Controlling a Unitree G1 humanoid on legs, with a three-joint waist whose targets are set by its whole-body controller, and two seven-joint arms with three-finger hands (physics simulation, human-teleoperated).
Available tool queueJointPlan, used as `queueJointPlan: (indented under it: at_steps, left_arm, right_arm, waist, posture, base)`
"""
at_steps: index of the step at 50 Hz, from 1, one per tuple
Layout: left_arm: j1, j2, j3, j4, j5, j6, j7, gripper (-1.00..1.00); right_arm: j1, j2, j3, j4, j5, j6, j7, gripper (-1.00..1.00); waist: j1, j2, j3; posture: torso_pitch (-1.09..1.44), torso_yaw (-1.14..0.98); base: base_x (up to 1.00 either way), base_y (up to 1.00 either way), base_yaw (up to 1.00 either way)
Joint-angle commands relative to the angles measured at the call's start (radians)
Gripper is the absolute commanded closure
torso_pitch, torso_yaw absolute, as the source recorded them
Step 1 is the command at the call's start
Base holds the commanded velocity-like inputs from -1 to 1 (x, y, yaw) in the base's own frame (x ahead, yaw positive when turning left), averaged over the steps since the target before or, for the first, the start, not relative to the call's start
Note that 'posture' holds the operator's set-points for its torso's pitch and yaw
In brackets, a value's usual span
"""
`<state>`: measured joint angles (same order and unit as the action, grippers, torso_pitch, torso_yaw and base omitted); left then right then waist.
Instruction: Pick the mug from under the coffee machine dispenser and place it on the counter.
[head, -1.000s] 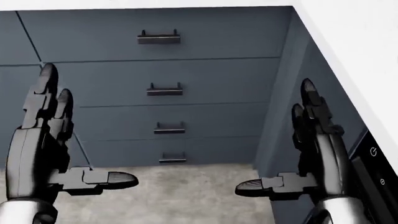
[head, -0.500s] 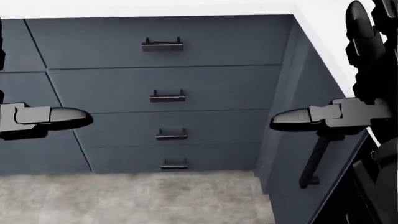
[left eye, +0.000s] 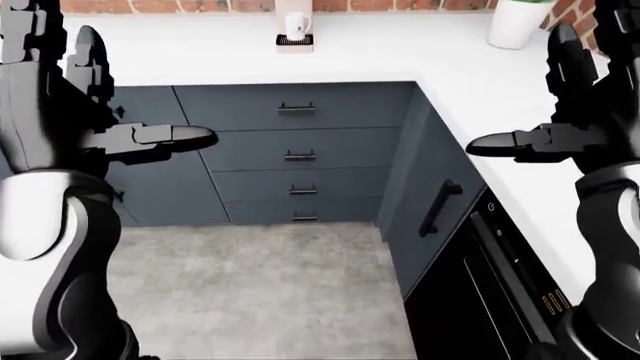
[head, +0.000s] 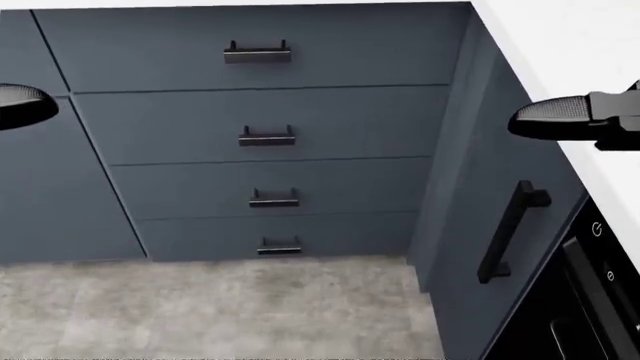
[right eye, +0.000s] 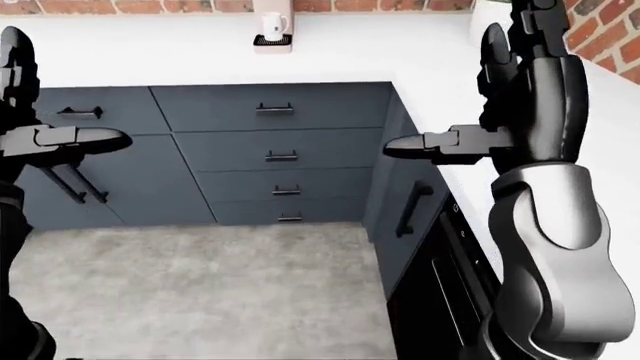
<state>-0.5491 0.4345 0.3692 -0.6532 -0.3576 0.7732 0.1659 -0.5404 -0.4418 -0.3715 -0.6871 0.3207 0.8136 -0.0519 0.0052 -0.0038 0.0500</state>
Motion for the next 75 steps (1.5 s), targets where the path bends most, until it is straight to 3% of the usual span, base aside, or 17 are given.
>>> queueJointPlan:
  at_steps: [1, 22, 23, 32, 39, 44, 47, 50, 52, 53, 54, 62, 65, 66, 67, 68, 75]
  left_arm:
    - [-0.022, 0.015, 0.008, -0.022, -0.004, -0.028, 0.005, -1.0]
    - [-0.043, 0.052, 0.021, -0.013, -0.034, -0.016, 0.027, -1.0]
    - [-0.044, 0.051, 0.022, -0.012, -0.037, -0.013, 0.029, -1.0]
    - [-0.045, 0.059, 0.027, -0.015, -0.053, -0.007, 0.04, -1.0]
    - [-0.043, 0.062, 0.026, -0.007, -0.051, -0.016, 0.038, -1.0]
    - [-0.046, 0.066, 0.025, -0.005, -0.05, -0.016, 0.039, -1.0]
    - [-0.05, 0.069, 0.028, -0.007, -0.054, -0.011, 0.041, -1.0]
    - [-0.046, 0.069, 0.028, -0.006, -0.054, -0.014, 0.04, -1.0]
    - [-0.047, 0.07, 0.028, -0.006, -0.054, -0.015, 0.039, -1.0]
    - [-0.045, 0.07, 0.028, -0.006, -0.053, -0.016, 0.039, -1.0]
    - [-0.043, 0.07, 0.028, -0.006, -0.052, -0.018, 0.038, -1.0]
    - [-0.048, 0.074, 0.032, -0.008, -0.054, -0.013, 0.038, -1.0]
    - [-0.048, 0.075, 0.033, -0.004, -0.055, -0.015, 0.039, -1.0]
    - [-0.047, 0.074, 0.033, -0.004, -0.057, -0.014, 0.04, -1.0]
    - [-0.049, 0.075, 0.033, -0.004, -0.058, -0.013, 0.041, -1.0]
    - [-0.051, 0.077, 0.033, -0.005, -0.058, -0.012, 0.041, -1.0]
    - [-0.047, 0.078, 0.032, 0.0, -0.056, -0.021, 0.039, -1.0]
  right_arm:
    - [-0.031, -0.019, -0.01, -0.023, 0.009, -0.019, -0.008, -1.0]
    - [-0.044, -0.052, -0.018, -0.03, 0.034, 0.006, -0.02, -1.0]
    - [-0.045, -0.053, -0.018, -0.03, 0.034, 0.006, -0.019, -1.0]
    - [-0.049, -0.062, -0.025, -0.029, 0.041, 0.01, -0.02, -1.0]
    - [-0.053, -0.07, -0.028, -0.029, 0.047, 0.014, -0.021, -1.0]
    - [-0.054, -0.074, -0.029, -0.027, 0.049, 0.013, -0.022, -1.0]
    - [-0.056, -0.075, -0.028, -0.028, 0.051, 0.016, -0.023, -1.0]
    - [-0.061, -0.079, -0.031, -0.031, 0.056, 0.023, -0.023, -1.0]
    - [-0.063, -0.081, -0.032, -0.031, 0.059, 0.025, -0.025, -1.0]
    - [-0.062, -0.081, -0.032, -0.031, 0.059, 0.024, -0.025, -1.0]
    - [-0.06, -0.081, -0.031, -0.031, 0.059, 0.023, -0.026, -1.0]
    - [-0.062, -0.085, -0.033, -0.035, 0.064, 0.031, -0.027, -1.0]
    - [-0.065, -0.089, -0.034, -0.034, 0.066, 0.032, -0.026, -1.0]
    - [-0.065, -0.089, -0.033, -0.033, 0.065, 0.032, -0.026, -1.0]
    - [-0.064, -0.09, -0.031, -0.034, 0.064, 0.03, -0.025, -1.0]
    - [-0.064, -0.09, -0.032, -0.034, 0.064, 0.03, -0.024, -1.0]
    - [-0.063, -0.09, -0.032, -0.034, 0.062, 0.028, -0.023, -1.0]
  waist:
    - [0.0, 0.0, -0.02]
    - [0.0, -0.001, -0.019]
    - [-0.001, 0.004, -0.039]
    - [-0.002, 0.003, -0.023]
    - [-0.004, 0.038, -0.009]
    - [0.001, 0.041, -0.016]
    - [0.007, 0.024, -0.019]
    - [0.014, -0.016, -0.009]
    - [0.018, -0.047, -0.025]
    - [0.004, -0.033, -0.013]
    - [0.008, -0.051, -0.008]
    - [-0.007, 0.013, 0.003]
    - [-0.015, 0.081, -0.019]
    - [-0.021, 0.084, -0.03]
    - [-0.007, 0.069, -0.017]
    - [-0.011, 0.077, -0.01]
    - [0.0, 0.005, -0.006]
  posture:
    - [0.0, 0.0]
    - [0.0, 0.0]
    - [0.0, 0.0]
    - [0.0, 0.0]
    - [0.0, 0.0]
    - [0.0, 0.0]
    - [0.0, 0.0]
    - [0.0, 0.0]
    - [0.0, 0.0]
    - [0.0, 0.0]
    - [0.0, 0.0]
    - [0.0, 0.0]
    - [0.0, 0.0]
    - [0.0, 0.0]
    - [0.0, 0.0]
    - [0.0, 0.0]
    - [0.0, 0.0]
  base:
    - [0.0, 0.0, 0.0]
    - [0.01, 0.0, 0.0]
    - [0.07, 0.0, 0.0]
    - [0.08, 0.0, 0.0]
    - [0.12, 0.0, 0.0]
    - [0.15, 0.0, 0.0]
    - [0.18, 0.0, 0.0]
    - [0.18, 0.0, 0.0]
    - [0.18, 0.0, 0.0]
    - [0.18, 0.0, 0.0]
    - [0.18, 0.0, 0.0]
    - [0.19, 0.01, 0.0]
    - [0.19, 0.07, 0.0]
    - [0.18, 0.09, 0.0]
    - [0.18, 0.11, 0.0]
    - [0.18, 0.13, 0.0]
    - [0.19, 0.14, 0.0]
